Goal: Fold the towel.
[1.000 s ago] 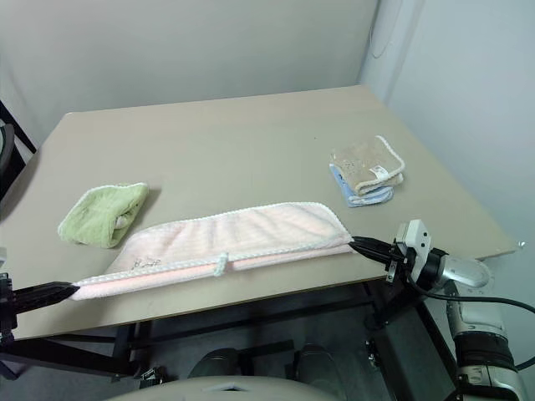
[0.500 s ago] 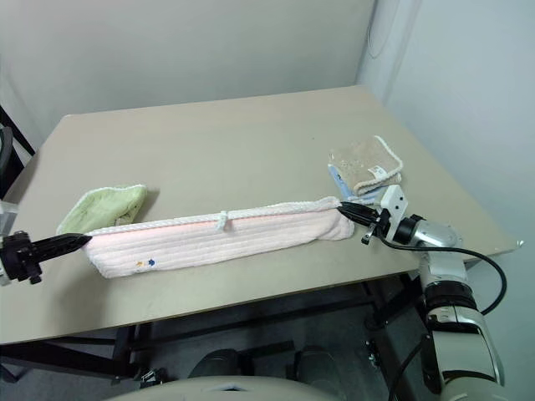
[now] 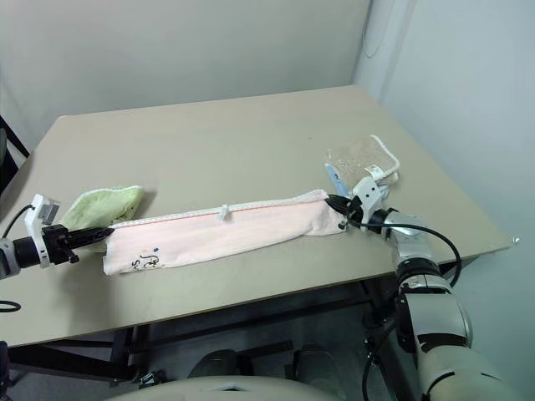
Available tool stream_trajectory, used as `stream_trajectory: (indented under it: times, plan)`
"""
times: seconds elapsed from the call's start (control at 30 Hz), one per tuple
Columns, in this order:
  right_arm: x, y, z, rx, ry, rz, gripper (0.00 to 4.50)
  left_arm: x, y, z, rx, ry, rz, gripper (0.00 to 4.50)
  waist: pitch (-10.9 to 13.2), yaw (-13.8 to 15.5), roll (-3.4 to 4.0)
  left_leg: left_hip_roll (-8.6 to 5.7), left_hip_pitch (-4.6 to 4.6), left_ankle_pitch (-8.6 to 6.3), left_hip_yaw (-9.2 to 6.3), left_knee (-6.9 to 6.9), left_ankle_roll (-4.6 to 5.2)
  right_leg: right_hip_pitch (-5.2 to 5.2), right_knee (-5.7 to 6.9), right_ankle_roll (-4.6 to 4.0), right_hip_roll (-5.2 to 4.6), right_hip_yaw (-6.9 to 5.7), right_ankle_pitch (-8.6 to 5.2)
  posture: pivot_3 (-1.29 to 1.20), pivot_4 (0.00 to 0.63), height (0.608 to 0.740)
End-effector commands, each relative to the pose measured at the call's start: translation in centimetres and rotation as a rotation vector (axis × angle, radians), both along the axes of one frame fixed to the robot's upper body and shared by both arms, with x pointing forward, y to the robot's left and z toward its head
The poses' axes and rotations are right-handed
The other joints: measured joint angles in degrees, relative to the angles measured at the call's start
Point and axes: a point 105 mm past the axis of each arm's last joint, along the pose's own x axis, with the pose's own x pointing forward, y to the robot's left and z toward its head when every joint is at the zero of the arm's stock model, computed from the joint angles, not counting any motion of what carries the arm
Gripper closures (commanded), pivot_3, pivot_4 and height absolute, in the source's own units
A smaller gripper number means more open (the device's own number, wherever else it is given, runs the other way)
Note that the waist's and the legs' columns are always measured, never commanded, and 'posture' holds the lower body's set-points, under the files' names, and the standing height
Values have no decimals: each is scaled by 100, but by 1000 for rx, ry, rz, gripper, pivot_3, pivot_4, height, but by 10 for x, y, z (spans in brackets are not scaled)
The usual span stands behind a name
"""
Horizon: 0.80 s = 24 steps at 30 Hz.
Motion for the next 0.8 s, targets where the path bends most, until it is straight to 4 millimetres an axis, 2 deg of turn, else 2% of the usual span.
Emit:
stream_trajectory:
  times: [0.03, 0.07, 0.13, 0.27, 0.4, 0.43, 0.57, 0.73, 0.8]
  plan:
    - [12, -13, 17, 8, -30, -85, 4002, 5, 15, 13, 31, -48, 71, 3839, 0, 1, -1, 0, 0, 0, 0, 0, 0, 0, 0, 0, 0, 0, 0, 0, 0, 740]
    - [12, -12, 15, -3, -9, -81, 3792, 5, 15, 14, 30, -53, 75, 3559, -1, 7, -1, 0, 0, 0, 1, -2, 0, -1, 0, 0, 0, 0, 0, 0, 0, 740]
    - [12, -12, 12, -21, 19, -75, 3036, 6, 17, 16, 23, -58, 87, 2763, -3, 4, -5, 0, 0, 0, 1, -4, 0, -1, -2, 0, -1, 0, 0, 0, 0, 740]
    - [9, -9, 11, -22, 31, -50, 1693, 0, 20, 19, 12, -56, 85, 1445, -3, -7, -5, 0, 1, 0, 4, -2, 0, 0, 0, 0, -1, 0, 0, 0, 0, 740]
    - [10, -4, 27, 72, 9, -8, 312, -5, 20, 25, -10, -71, 81, 93, -3, -39, -5, 1, 7, 0, 10, -3, 1, 0, 4, 2, -4, 0, 1, 0, 0, 740]
    - [9, -1, 31, 96, 7, 13, 42, -5, 20, 27, -3, -79, 78, 0, -4, -42, -7, 1, 7, 0, 10, -3, 1, 0, 5, 3, -4, 0, 2, 0, 0, 740]
    - [9, 9, 61, 218, -37, 99, 42, -3, 11, 42, -13, -130, 50, 0, -5, -53, -9, 2, 9, 0, 10, -2, 1, 3, 6, 16, -5, 0, 9, 0, 0, 740]
    - [8, 7, 62, 286, 212, 89, 42, -9, -10, 55, -35, -138, -24, 0, -6, -66, -9, 2, 10, 0, 11, -2, 0, 2, 7, 1, -10, 0, 1, 0, 0, 740]
    - [0, 6, 60, 314, 305, 83, 42, -12, -21, 60, -53, -155, -51, 0, -5, -59, -9, 2, 7, -1, 11, -8, 0, -3, 6, 0, -11, 0, 0, 0, 0, 740]
